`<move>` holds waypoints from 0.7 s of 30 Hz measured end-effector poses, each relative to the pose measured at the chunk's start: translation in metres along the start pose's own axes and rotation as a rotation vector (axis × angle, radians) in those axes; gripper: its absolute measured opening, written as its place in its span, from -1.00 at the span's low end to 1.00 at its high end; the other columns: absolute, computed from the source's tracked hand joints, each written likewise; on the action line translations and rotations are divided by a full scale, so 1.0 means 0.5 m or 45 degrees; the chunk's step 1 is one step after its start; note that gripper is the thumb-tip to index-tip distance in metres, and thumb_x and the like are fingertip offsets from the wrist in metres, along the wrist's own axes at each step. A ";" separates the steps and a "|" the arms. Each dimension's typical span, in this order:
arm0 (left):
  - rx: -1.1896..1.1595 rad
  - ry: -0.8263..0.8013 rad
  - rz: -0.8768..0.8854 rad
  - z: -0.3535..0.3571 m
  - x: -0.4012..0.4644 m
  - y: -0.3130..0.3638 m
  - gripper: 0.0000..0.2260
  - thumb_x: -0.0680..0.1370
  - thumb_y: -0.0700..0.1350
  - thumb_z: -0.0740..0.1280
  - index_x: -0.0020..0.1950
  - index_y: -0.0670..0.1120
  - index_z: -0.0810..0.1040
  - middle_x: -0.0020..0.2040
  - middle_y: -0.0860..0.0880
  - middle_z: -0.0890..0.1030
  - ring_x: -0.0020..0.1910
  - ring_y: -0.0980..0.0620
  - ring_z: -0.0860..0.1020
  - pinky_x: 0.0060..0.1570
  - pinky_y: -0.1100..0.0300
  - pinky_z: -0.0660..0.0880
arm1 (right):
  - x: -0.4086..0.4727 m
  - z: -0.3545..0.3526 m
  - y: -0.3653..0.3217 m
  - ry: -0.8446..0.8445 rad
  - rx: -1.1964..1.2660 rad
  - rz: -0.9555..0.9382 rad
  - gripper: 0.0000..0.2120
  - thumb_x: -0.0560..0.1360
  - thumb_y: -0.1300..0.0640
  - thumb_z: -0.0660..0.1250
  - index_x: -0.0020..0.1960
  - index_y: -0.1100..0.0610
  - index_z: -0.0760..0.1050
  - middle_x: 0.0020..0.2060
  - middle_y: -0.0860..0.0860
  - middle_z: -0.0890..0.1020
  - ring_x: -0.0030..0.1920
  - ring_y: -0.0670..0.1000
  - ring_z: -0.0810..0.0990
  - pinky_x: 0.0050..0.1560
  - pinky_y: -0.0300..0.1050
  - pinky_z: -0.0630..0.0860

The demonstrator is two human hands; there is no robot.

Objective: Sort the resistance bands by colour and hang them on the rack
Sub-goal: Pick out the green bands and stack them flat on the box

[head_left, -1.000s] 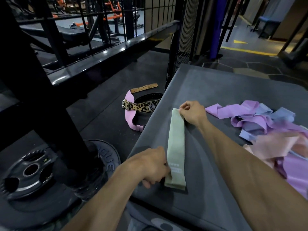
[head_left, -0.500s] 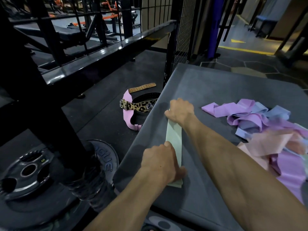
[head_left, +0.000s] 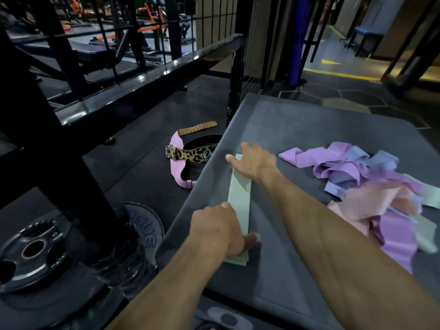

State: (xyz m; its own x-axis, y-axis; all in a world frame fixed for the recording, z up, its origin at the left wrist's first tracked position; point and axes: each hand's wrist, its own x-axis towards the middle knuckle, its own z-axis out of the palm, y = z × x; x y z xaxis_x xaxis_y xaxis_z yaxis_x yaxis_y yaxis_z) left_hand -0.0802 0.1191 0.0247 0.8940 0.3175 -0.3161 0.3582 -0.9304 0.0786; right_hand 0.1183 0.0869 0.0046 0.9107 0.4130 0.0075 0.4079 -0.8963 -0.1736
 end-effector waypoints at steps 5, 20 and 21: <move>-0.060 0.176 0.096 -0.023 -0.022 0.008 -0.39 0.49 0.48 0.13 0.18 -0.03 0.36 0.21 -0.09 0.59 0.20 -0.16 0.55 -0.02 0.00 0.36 | -0.113 -0.067 0.089 0.162 0.143 -0.039 -0.50 0.60 -0.23 0.17 0.36 0.10 0.44 0.31 0.12 0.52 0.28 0.19 0.54 0.17 0.08 0.46; -0.013 0.302 0.484 -0.013 -0.160 0.228 -0.66 0.61 0.28 0.14 0.03 0.00 0.30 0.10 -0.10 0.60 0.12 -0.18 0.57 -0.10 0.03 0.34 | -0.502 -0.112 0.576 0.250 0.306 0.609 -0.73 0.46 0.16 0.40 0.15 0.12 0.61 0.14 0.15 0.64 0.14 0.25 0.60 0.07 0.02 0.53; -0.019 0.309 0.486 -0.013 -0.161 0.235 -0.66 0.61 0.28 0.14 0.03 0.00 0.30 0.08 -0.09 0.60 0.12 -0.18 0.57 -0.10 0.03 0.34 | -0.508 -0.105 0.577 0.200 0.278 0.577 -0.78 0.45 0.14 0.39 0.09 0.12 0.61 0.09 0.17 0.63 0.09 0.27 0.60 -0.01 0.04 0.55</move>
State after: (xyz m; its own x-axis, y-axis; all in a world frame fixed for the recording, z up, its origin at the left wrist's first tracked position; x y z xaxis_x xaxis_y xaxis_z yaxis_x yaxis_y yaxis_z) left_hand -0.1082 -0.0144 0.0657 0.9994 -0.0128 -0.0314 -0.0076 -0.9870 0.1607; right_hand 0.0083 -0.2850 0.0042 0.9982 -0.0524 0.0291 -0.0367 -0.9181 -0.3947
